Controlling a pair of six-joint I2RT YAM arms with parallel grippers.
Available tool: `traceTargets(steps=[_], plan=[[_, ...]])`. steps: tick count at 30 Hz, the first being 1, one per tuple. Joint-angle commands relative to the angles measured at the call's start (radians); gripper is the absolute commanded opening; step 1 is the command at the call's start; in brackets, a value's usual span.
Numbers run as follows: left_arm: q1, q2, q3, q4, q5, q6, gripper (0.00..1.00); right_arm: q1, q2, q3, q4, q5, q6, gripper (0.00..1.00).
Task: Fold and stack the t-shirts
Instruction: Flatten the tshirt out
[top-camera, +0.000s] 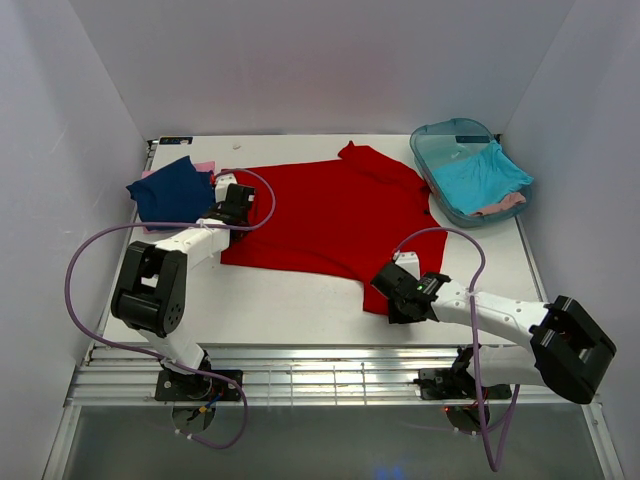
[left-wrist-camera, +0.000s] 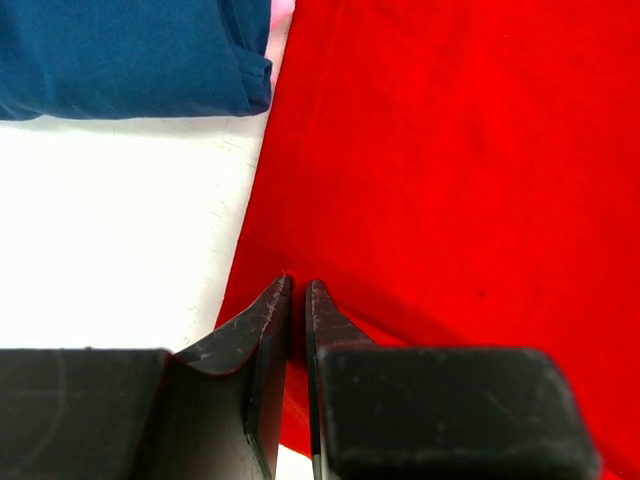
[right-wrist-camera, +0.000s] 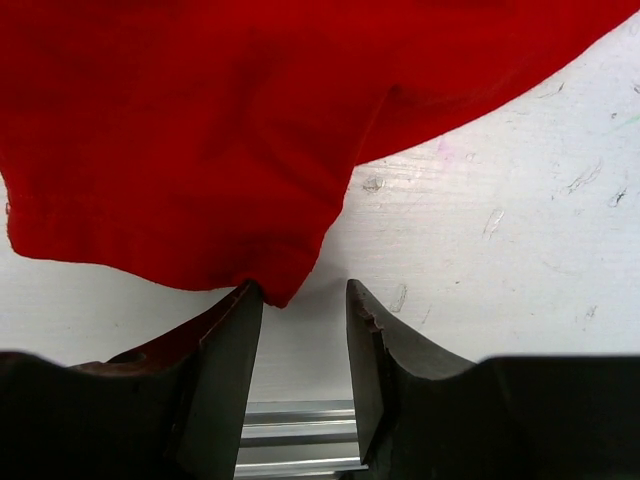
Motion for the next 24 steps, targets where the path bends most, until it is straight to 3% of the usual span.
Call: traceTargets(steps=[1, 4, 11, 14, 19, 24], plan=[[0.002, -0.057, -0.01, -0.002, -0.029, -0.005, 0.22, 0.003, -0.025, 0.006, 0.028, 0.014, 0.021, 0.45], [0.002, -0.052, -0.006, -0.002, -0.028, -0.007, 0.22, 0.003, -0.045, -0.005, 0.041, 0.014, 0.021, 0.45], [0.001, -0.044, -0.01, 0.001, -0.032, -0.008, 0.22, 0.005, -0.05, -0.049, 0.112, 0.01, -0.003, 0.08], [0.001, -0.05, -0.008, 0.0, -0.035, -0.005, 0.21, 0.005, -0.059, -0.011, 0.062, 0.028, -0.006, 0.08], [0.001, -0.079, -0.011, -0.003, -0.035, -0.008, 0.19, 0.008, -0.146, 0.155, -0.168, 0.123, -0.023, 0.08], [0.002, -0.072, -0.013, 0.0, -0.026, -0.016, 0.18, 0.006, -0.193, 0.199, -0.034, 0.107, -0.176, 0.08]])
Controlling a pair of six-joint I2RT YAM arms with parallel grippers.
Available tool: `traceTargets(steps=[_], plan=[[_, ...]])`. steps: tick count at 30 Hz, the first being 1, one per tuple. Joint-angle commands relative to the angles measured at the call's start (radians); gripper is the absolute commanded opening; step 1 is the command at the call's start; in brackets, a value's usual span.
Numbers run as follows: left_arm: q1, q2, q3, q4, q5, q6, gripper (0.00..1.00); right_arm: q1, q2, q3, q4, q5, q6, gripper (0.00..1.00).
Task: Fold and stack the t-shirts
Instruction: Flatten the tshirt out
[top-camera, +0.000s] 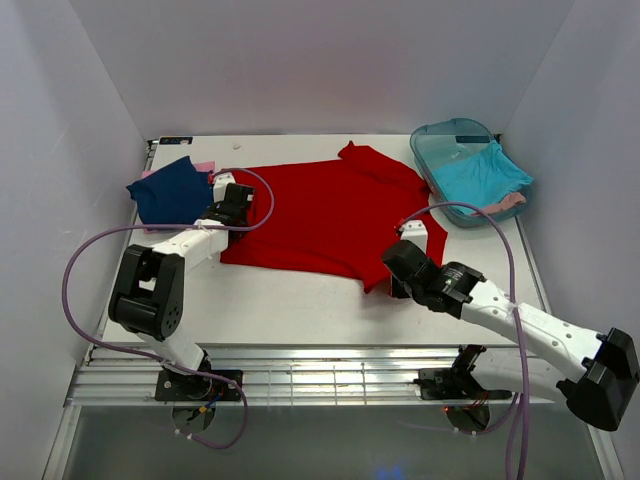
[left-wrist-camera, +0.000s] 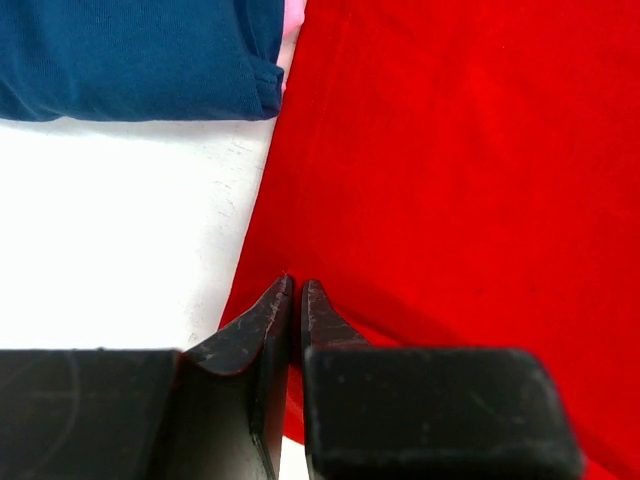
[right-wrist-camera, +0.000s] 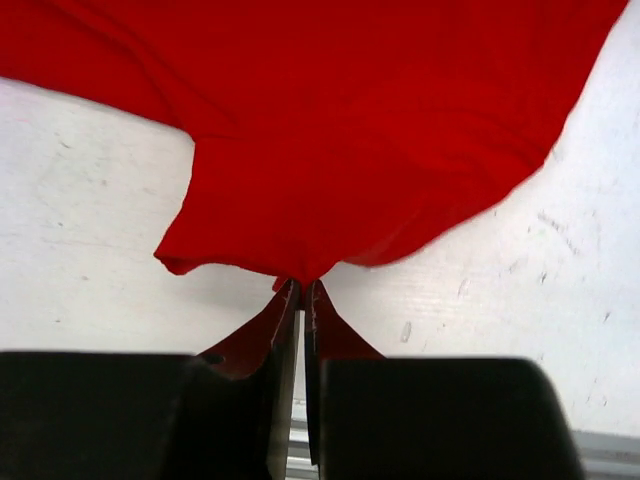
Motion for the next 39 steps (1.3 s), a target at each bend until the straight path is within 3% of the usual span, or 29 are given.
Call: traceTargets(steps=[1, 4, 5, 7, 12, 20, 26, 39], plan=[[0.002, -0.043, -0.006, 0.006, -0.012, -0.014, 0.18, 0.004, 0.02, 0.02, 0.079, 0.021, -0.135, 0.08], [0.001, -0.023, -0.003, 0.005, 0.002, -0.017, 0.18, 0.003, 0.176, 0.028, 0.18, -0.059, -0.234, 0.14], [0.001, -0.019, -0.003, 0.005, 0.003, -0.018, 0.17, 0.003, 0.216, 0.037, 0.192, -0.065, -0.235, 0.26], [0.002, -0.019, 0.002, 0.003, 0.008, -0.017, 0.17, 0.003, 0.322, 0.072, 0.203, -0.068, -0.24, 0.32], [0.001, -0.024, 0.0, 0.005, -0.004, -0.006, 0.17, 0.009, 0.324, 0.109, 0.171, -0.027, -0.2, 0.38], [0.002, -0.004, 0.005, 0.011, 0.016, -0.018, 0.17, 0.009, 0.236, 0.055, 0.064, 0.018, -0.093, 0.38], [0.002, 0.002, 0.01, 0.015, 0.019, -0.018, 0.16, 0.009, 0.176, -0.029, 0.129, -0.068, -0.077, 0.38], [0.001, -0.016, 0.005, 0.012, 0.008, -0.009, 0.16, 0.009, 0.308, -0.097, 0.278, -0.065, -0.094, 0.38]])
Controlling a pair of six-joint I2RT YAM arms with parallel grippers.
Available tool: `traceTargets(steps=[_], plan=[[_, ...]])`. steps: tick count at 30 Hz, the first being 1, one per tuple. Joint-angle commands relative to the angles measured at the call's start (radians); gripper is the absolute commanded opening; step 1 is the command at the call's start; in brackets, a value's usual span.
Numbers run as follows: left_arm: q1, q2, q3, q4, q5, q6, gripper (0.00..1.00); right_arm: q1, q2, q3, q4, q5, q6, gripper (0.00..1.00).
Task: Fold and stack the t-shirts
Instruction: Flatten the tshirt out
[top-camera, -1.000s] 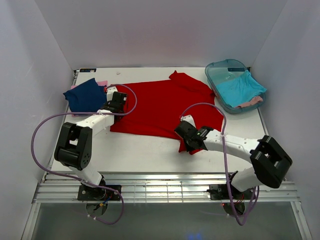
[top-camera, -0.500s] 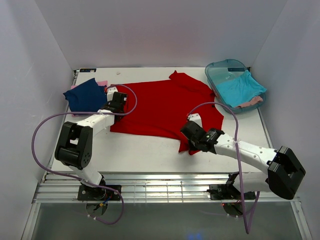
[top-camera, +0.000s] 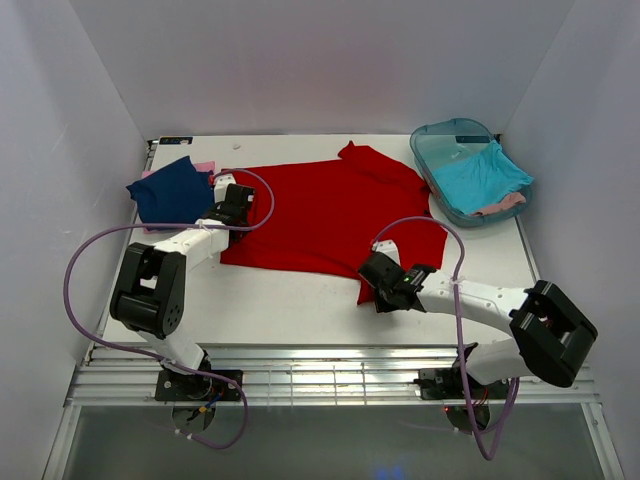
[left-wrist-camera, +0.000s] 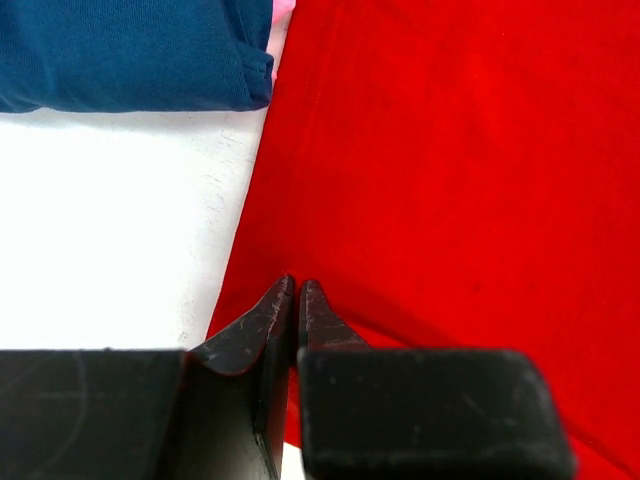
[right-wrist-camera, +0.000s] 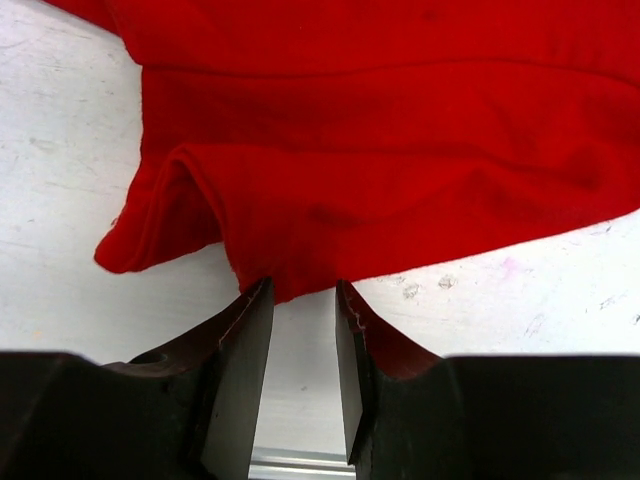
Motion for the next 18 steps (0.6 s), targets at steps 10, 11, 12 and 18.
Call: traceTargets(steps=[10, 11, 12, 18], plan=[[0.001, -0.047, 0.002, 0.01, -0.036, 0.014, 0.16, -0.001, 0.133, -0.045, 0.128, 0.006, -0.018, 0.36], [0.001, -0.047, 0.002, 0.009, -0.037, 0.017, 0.16, -0.003, 0.135, -0.048, 0.125, 0.003, -0.019, 0.34], [0.002, -0.05, 0.002, 0.009, -0.039, 0.018, 0.16, -0.001, 0.133, -0.051, 0.119, 0.0, -0.015, 0.32], [0.002, -0.081, 0.007, 0.0, -0.041, 0.019, 0.0, -0.001, 0.049, -0.033, -0.036, 0.026, 0.05, 0.08]])
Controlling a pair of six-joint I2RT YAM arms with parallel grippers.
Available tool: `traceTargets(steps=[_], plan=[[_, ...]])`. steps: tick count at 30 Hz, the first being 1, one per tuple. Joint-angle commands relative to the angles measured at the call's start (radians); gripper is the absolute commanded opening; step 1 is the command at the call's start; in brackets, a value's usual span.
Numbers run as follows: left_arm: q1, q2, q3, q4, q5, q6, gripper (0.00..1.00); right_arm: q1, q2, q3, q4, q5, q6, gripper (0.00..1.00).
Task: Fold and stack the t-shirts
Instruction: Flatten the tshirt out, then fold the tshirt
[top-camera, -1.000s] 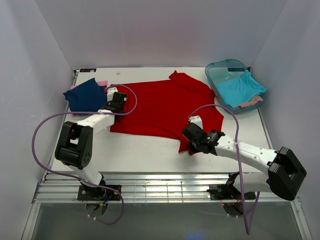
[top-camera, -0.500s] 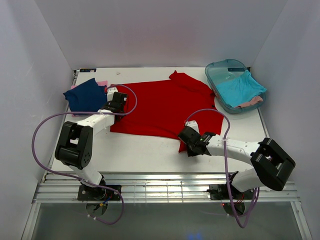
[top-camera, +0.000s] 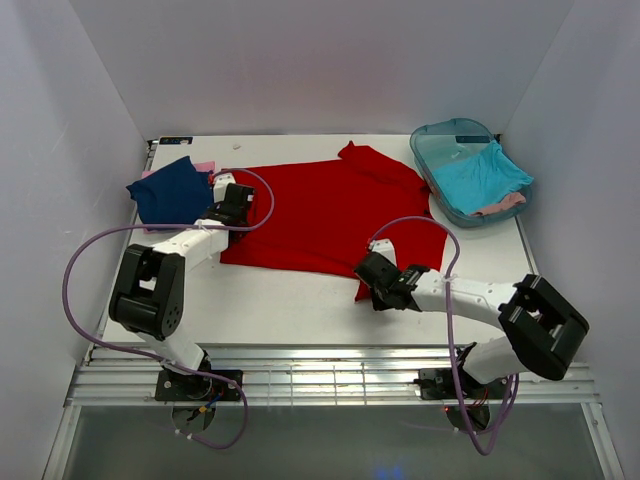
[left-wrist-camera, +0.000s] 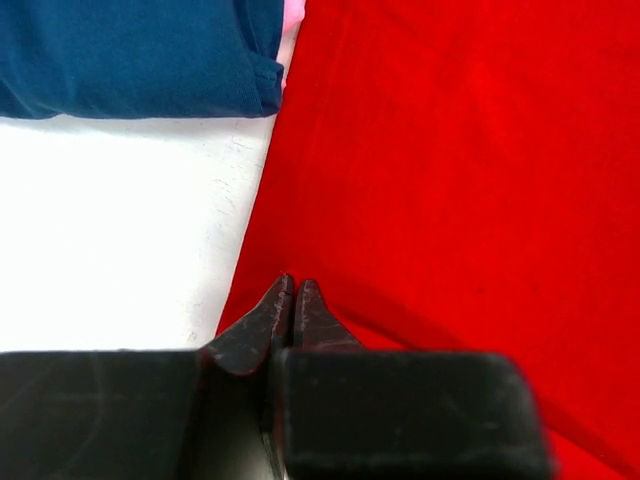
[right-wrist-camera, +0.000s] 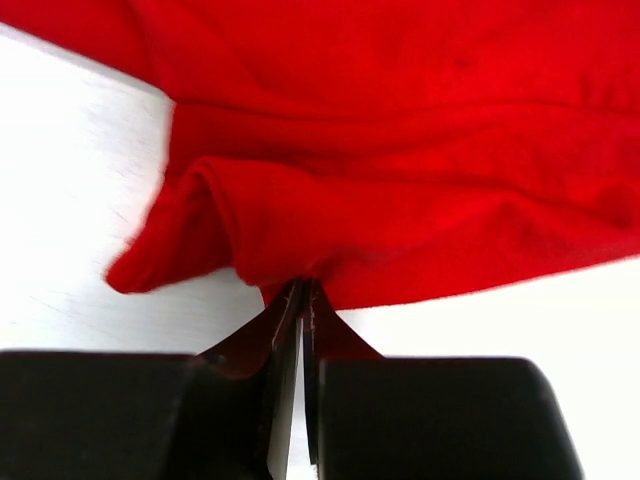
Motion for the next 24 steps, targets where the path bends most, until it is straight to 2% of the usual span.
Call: traceTargets(steps=[1, 6, 11, 16, 20, 24], plan=[[0.002, -0.089, 0.007, -0.001, -0.023, 0.008, 0.0, -0.001, -0.05, -0.014, -0.185, 0.024, 0.05, 0.08], [0.002, -0.112, 0.01, -0.006, -0.013, 0.015, 0.0, -0.001, -0.184, 0.085, -0.372, 0.073, 0.058, 0.08], [0.001, -0.095, 0.01, -0.006, -0.003, 0.009, 0.0, -0.01, -0.211, 0.235, -0.425, 0.144, 0.001, 0.08], [0.001, -0.074, 0.016, -0.007, -0.019, 0.005, 0.0, -0.073, -0.121, 0.283, -0.405, 0.209, -0.068, 0.08], [0.002, -0.059, 0.017, -0.001, -0.046, 0.006, 0.0, -0.136, -0.05, 0.28, -0.267, 0.208, -0.155, 0.08], [0.004, -0.045, 0.025, 0.007, -0.068, 0.005, 0.0, -0.219, 0.016, 0.319, -0.207, 0.217, -0.224, 0.08]])
